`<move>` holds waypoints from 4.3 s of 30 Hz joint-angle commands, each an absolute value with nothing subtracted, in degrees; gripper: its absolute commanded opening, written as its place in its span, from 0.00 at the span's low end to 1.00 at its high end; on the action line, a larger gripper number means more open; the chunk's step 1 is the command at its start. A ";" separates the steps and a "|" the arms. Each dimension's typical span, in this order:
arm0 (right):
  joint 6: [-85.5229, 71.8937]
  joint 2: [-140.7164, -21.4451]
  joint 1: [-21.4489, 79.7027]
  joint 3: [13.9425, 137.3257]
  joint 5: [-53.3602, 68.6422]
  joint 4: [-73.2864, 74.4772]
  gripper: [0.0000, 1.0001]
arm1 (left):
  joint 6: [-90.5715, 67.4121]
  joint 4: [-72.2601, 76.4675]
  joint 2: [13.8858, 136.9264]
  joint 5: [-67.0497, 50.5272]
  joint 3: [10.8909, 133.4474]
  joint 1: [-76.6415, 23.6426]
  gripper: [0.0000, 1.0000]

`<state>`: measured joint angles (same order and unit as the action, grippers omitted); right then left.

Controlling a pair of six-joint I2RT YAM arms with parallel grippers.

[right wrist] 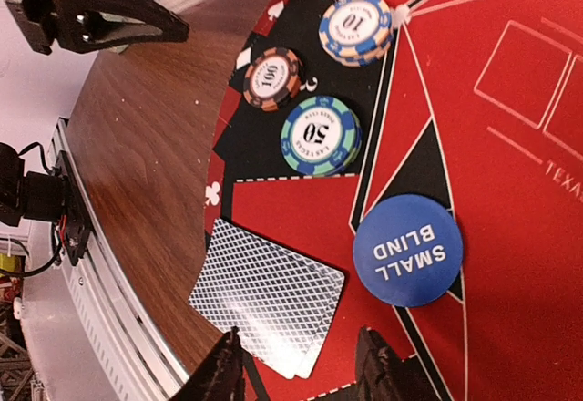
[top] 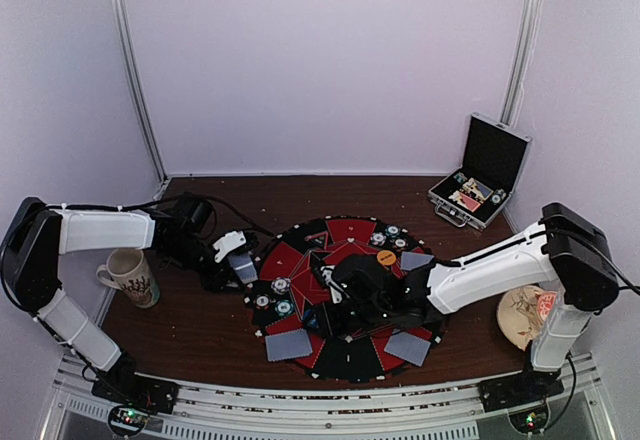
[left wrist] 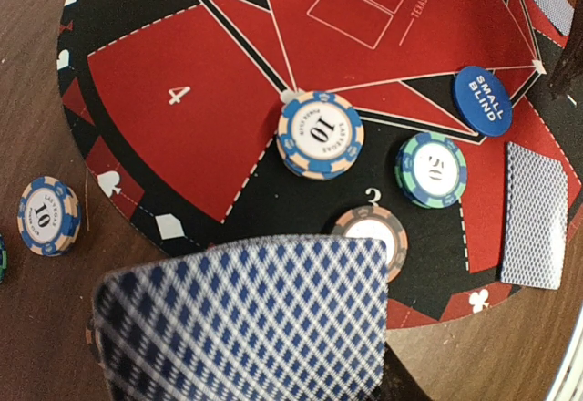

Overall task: Distribute texas hold em gaming equipment
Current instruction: Distribute the poker card in the small blind area, then pick up the poker card from the face-down deck piles, then distribute the poker card in the big blind area.

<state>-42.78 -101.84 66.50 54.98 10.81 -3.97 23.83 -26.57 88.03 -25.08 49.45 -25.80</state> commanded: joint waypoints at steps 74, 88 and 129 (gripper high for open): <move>-42.37 -114.64 57.59 70.31 21.75 -25.56 0.01 | 32.17 -29.62 85.17 -32.47 48.60 -31.67 0.36; -43.82 -103.64 53.15 59.14 21.28 -25.75 0.00 | 31.92 -29.40 84.62 -32.08 48.44 -31.69 0.36; -44.52 -85.23 16.90 26.45 27.38 -25.04 0.00 | 31.82 -29.36 84.46 -32.09 48.49 -31.64 0.36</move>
<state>-45.25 -83.66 17.61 26.20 25.98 -24.18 31.44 -30.09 85.01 -30.92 48.51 -31.35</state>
